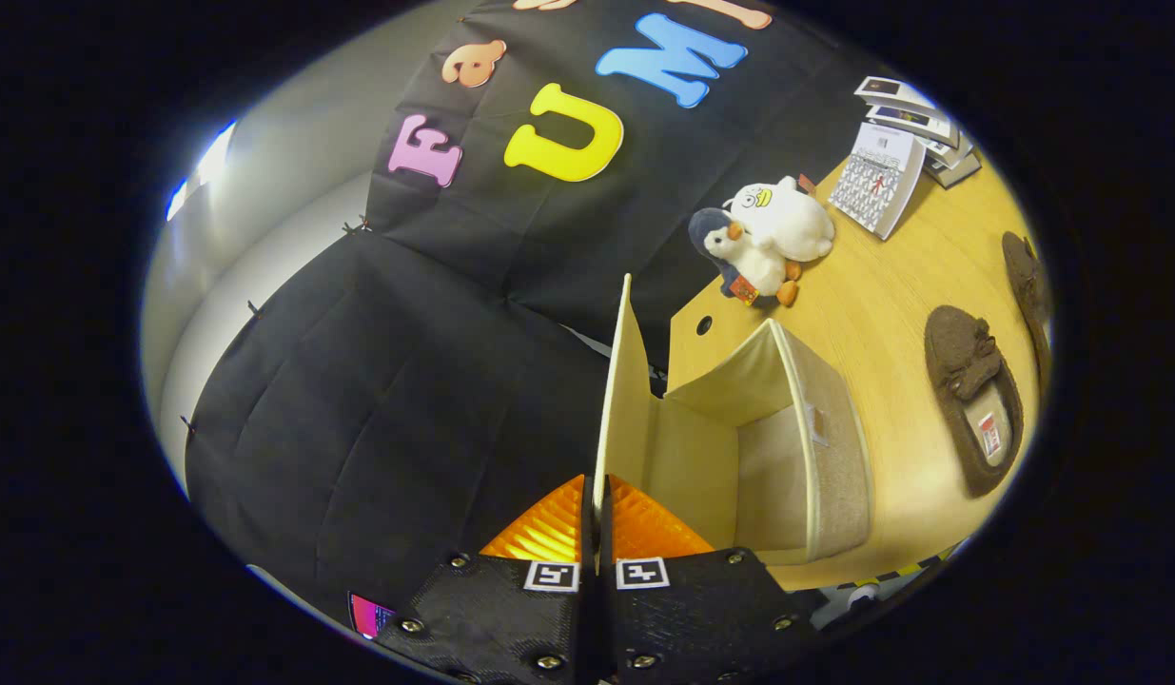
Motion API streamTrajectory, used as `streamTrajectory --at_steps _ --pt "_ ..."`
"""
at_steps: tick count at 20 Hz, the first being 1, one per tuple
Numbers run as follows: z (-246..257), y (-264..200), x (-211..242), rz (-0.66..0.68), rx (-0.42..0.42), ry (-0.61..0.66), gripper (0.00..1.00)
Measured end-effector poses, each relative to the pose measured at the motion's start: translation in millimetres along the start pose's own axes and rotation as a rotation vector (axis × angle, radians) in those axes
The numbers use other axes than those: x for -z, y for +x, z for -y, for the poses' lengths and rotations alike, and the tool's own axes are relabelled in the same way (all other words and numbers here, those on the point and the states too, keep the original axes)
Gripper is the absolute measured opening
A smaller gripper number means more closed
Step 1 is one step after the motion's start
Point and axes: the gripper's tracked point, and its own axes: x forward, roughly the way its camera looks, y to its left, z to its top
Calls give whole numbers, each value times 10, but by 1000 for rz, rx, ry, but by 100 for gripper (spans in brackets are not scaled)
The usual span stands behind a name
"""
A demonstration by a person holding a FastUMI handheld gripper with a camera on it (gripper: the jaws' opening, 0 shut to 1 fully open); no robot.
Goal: Open the storage box then place both shoes into the box .Put the left shoe in first, then the right shoe, with the right side of both shoes facing outward in a uniform manner.
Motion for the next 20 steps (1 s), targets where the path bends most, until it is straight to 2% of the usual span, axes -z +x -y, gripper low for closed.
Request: streamTrajectory --at_steps 11,15,17,18,20 --pt "-789 614 493 -6 15 -202 1" --pt "-995 825 701 -30 18 -314 3" --pt "-1089 913 802 -47 -15 -366 10" --pt "-1127 925 894 -69 -39 -388 16" --pt "-1114 951 1011 -99 -53 -445 67"
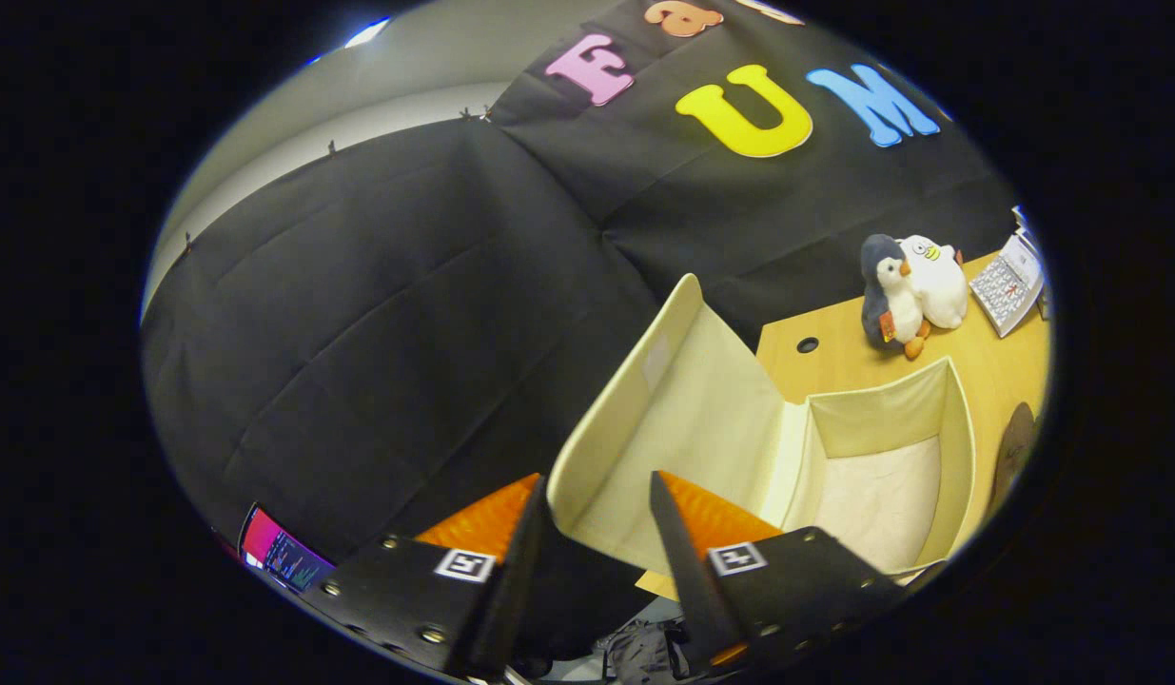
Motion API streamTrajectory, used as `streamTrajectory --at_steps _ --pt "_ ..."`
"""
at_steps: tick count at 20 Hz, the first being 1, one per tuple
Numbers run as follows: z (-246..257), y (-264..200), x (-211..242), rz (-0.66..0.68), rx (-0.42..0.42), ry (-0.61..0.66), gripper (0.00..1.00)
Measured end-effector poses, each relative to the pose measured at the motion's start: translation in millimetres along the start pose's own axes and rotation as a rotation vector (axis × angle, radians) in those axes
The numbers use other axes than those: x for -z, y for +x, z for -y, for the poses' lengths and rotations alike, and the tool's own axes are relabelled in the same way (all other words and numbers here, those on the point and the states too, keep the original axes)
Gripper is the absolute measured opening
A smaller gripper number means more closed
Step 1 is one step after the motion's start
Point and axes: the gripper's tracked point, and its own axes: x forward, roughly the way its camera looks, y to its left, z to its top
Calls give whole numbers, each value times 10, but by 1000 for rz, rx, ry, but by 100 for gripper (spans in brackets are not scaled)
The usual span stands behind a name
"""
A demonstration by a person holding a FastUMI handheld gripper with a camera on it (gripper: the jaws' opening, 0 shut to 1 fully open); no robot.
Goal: Open the storage box then place both shoes into the box .Put the left shoe in first, then the right shoe, with the right side of both shoes facing outward in a uniform manner.
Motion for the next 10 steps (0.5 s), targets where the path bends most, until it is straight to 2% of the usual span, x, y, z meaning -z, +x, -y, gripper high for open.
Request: streamTrajectory --at_steps 2,5,10 --pt "7 -62 -36 19 5 -79 96" --pt "86 -201 -166 70 26 -168 96" --pt "605 -669 -443 137 151 -278 96"
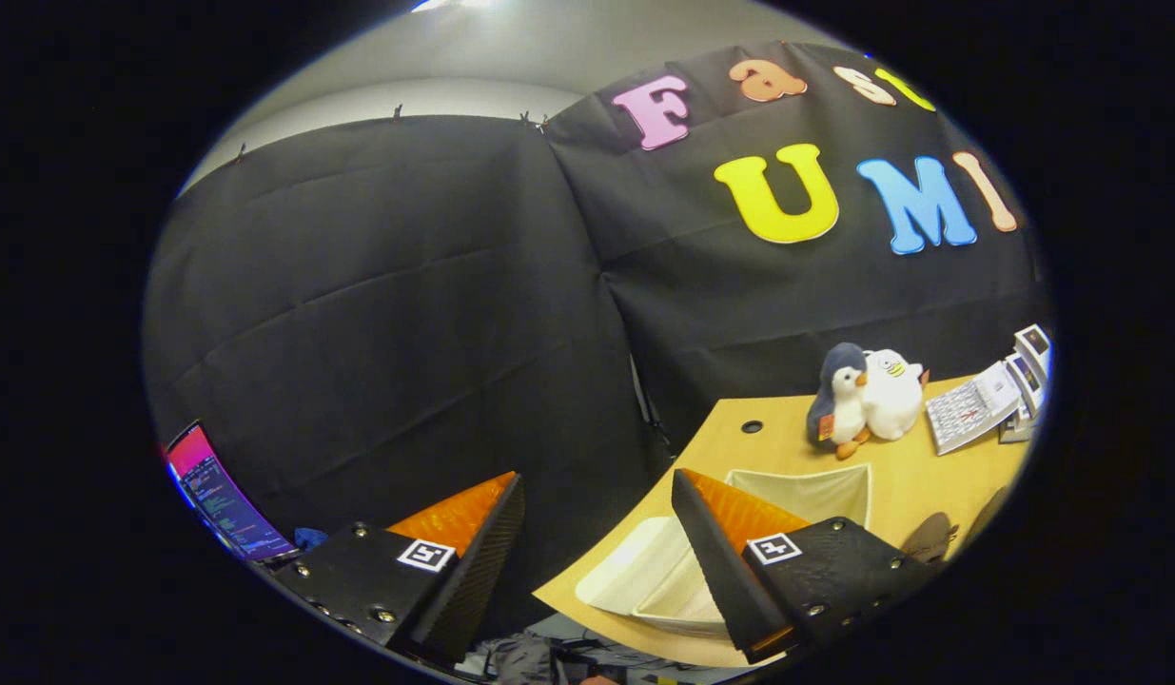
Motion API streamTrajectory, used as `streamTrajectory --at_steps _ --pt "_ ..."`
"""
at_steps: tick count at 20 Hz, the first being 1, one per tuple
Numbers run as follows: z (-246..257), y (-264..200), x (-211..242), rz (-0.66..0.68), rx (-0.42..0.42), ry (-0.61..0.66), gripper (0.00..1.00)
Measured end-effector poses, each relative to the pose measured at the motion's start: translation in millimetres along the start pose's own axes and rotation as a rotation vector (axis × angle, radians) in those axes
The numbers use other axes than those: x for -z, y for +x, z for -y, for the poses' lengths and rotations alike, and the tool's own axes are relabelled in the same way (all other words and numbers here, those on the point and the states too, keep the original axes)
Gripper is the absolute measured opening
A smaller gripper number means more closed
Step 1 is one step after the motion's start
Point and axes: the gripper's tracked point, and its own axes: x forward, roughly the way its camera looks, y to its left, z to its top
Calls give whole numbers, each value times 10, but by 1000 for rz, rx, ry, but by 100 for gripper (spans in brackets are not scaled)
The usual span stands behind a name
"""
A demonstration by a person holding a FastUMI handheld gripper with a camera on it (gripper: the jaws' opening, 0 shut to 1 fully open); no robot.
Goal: Open the storage box then place both shoes into the box .Put the left shoe in first, then the right shoe, with the right side of both shoes facing outward in a uniform manner.
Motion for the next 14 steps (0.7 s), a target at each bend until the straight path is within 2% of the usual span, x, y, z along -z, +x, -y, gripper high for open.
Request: streamTrajectory --at_steps 9,14 --pt "1500 -724 -266 50 260 -35 96" --pt "2233 -993 -98 33 339 -23 96"
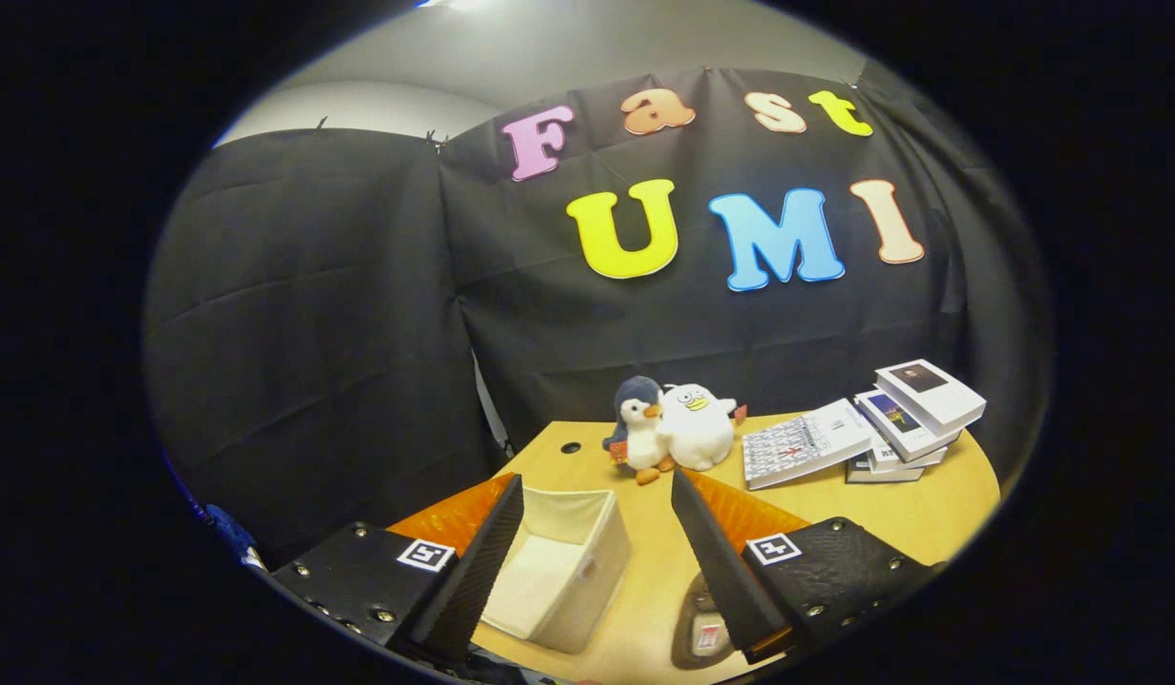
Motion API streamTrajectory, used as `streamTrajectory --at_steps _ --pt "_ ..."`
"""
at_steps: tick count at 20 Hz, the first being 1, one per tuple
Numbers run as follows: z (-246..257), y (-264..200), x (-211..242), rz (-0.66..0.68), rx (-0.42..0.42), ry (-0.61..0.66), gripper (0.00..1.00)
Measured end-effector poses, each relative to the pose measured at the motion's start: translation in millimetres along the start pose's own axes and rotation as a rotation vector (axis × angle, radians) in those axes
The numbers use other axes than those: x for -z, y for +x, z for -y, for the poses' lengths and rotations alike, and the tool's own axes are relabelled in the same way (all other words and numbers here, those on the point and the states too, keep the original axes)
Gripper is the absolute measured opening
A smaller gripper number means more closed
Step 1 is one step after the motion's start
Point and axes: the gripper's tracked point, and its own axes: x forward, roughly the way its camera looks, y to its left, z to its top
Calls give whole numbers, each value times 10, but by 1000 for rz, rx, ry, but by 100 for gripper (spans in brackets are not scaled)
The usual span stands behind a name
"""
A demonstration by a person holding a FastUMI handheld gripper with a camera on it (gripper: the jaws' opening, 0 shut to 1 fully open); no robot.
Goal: Open the storage box then place both shoes into the box .Put the left shoe in first, then the right shoe, with the right side of both shoes facing outward in a uniform manner.
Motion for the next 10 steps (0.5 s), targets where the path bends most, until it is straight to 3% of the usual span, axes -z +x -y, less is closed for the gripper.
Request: streamTrajectory --at_steps 10 --pt "897 128 854 -180 75 14 96"
